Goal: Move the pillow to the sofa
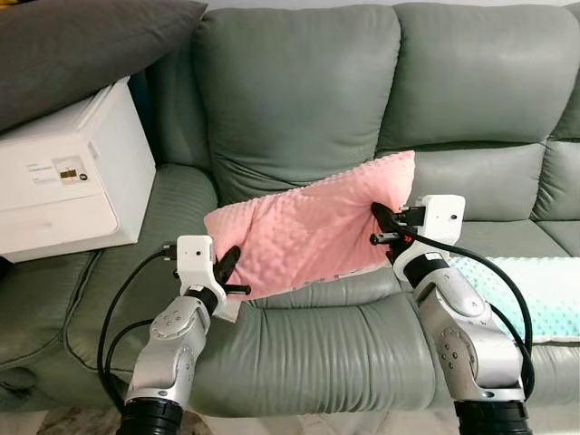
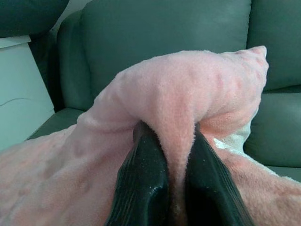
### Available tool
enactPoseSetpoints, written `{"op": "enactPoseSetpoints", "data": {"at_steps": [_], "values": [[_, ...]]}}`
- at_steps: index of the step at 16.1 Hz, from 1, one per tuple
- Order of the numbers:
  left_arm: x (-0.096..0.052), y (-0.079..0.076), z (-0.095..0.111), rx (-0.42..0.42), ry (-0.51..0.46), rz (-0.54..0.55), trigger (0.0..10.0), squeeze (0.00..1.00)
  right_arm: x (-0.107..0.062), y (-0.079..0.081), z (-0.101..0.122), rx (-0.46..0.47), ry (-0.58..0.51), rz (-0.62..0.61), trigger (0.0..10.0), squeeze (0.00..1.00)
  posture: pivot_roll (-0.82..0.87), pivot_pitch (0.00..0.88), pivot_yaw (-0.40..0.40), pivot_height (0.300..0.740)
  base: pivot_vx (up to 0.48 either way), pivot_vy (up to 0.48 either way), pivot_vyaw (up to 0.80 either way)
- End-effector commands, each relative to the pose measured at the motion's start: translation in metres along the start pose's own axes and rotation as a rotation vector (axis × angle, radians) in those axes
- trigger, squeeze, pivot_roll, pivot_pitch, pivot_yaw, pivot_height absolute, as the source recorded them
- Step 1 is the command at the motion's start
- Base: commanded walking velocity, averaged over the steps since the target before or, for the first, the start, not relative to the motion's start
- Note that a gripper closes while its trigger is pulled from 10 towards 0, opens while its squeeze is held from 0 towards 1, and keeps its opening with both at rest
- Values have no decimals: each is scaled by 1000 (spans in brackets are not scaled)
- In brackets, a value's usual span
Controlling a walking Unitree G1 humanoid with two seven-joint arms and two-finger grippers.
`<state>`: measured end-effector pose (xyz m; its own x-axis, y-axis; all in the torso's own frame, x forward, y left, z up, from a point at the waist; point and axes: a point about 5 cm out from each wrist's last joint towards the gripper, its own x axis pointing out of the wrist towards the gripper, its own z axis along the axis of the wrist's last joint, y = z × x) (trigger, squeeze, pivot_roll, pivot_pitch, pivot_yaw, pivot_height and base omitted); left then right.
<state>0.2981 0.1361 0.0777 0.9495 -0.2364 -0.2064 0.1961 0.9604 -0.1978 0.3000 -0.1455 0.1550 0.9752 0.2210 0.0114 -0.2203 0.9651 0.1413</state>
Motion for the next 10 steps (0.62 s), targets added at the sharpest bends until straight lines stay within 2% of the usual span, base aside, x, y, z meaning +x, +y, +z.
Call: {"op": "enactPoseSetpoints", "data": {"at_steps": [1,6,10], "values": [[1,0,2,30,-9,-11,10000,0,-1,2,5,-5,-27,3,10000,0,-185,0,11,740,0,0,0],[11,5,-9,86,24,-19,10000,0,-10,-12,-22,7,63,-78,10000,0,-166,7,8,740,0,0,0],[10,13,-24,121,34,46,10000,0,-25,-22,-39,3,123,-128,10000,0,-165,81,15,740,0,0,0]]}}
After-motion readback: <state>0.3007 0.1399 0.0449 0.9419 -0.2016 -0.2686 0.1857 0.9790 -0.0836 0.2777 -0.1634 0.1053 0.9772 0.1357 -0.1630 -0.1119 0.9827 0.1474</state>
